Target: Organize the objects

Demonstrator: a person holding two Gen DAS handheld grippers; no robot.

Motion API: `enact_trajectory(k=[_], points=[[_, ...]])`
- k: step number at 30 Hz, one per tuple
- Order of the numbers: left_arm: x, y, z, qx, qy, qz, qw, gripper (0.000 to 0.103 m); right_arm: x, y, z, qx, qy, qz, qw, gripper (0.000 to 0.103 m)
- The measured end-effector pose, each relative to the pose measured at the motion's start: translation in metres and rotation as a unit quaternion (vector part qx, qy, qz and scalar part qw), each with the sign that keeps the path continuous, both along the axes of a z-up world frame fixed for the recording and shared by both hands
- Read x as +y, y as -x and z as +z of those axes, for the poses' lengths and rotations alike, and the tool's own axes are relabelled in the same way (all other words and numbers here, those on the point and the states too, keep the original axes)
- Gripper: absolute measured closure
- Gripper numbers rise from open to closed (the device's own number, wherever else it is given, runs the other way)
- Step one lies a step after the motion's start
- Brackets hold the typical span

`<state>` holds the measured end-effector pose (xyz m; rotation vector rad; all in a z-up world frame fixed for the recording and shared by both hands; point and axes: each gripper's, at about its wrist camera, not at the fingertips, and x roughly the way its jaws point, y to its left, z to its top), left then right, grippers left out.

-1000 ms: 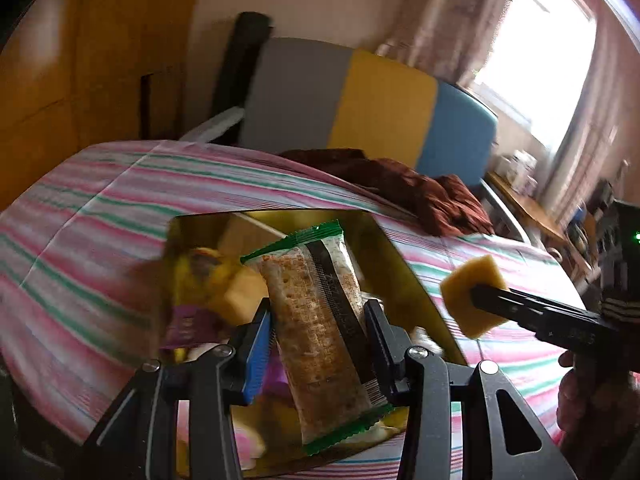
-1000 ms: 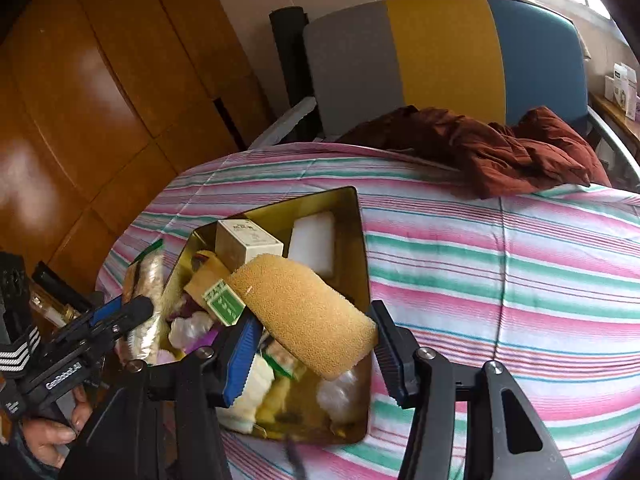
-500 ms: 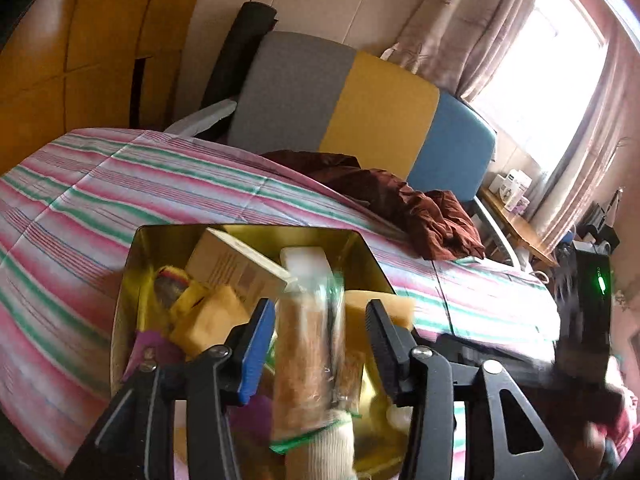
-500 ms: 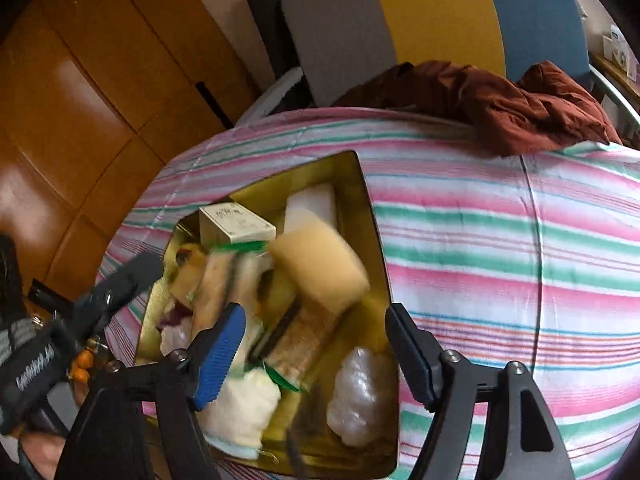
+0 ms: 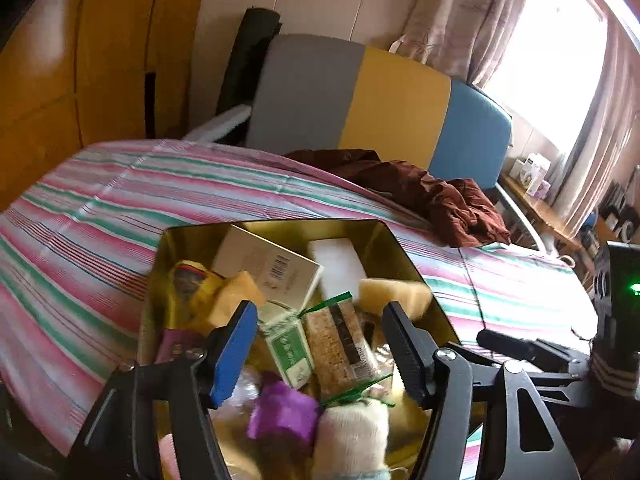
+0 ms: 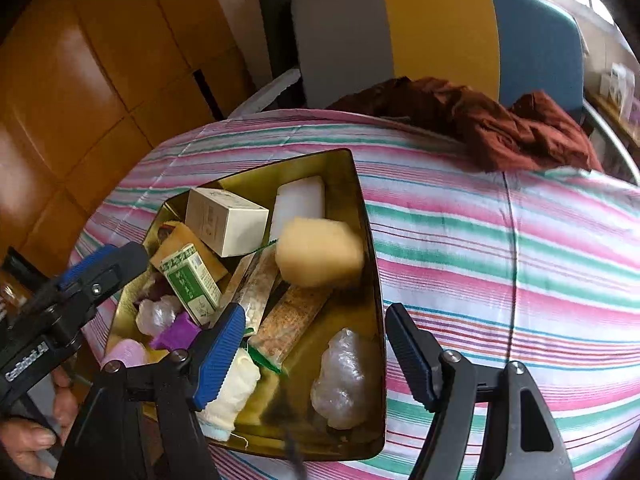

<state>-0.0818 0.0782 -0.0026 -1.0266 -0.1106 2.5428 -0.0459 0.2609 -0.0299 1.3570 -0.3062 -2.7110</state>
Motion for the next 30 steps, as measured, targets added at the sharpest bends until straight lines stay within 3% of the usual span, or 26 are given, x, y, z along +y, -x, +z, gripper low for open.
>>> enact_trajectory(k=[7, 12, 18, 30], points=[[-0.007, -0.023, 0.008, 0.023, 0.022, 0.014, 0.9994, 0.026, -0.016, -0.013, 0.008, 0.023, -0.051, 0.005, 0.998, 0.029], [-0.009, -0.039, 0.009, 0.03, 0.044, 0.036, 0.9979, 0.011, -0.019, -0.025, 0.01, 0.036, -0.071, -0.004, 0.997, 0.029], [-0.009, -0.055, 0.003, 0.028, 0.071, 0.055, 0.9956, 0.0, -0.019, -0.041, 0.009, 0.044, -0.085, -0.022, 0.995, 0.029], [-0.007, -0.073, 0.003, 0.036, 0.097, 0.108, 0.9887, 0.0, -0.016, -0.058, 0.003, 0.052, -0.099, -0.049, 0.993, 0.029]])
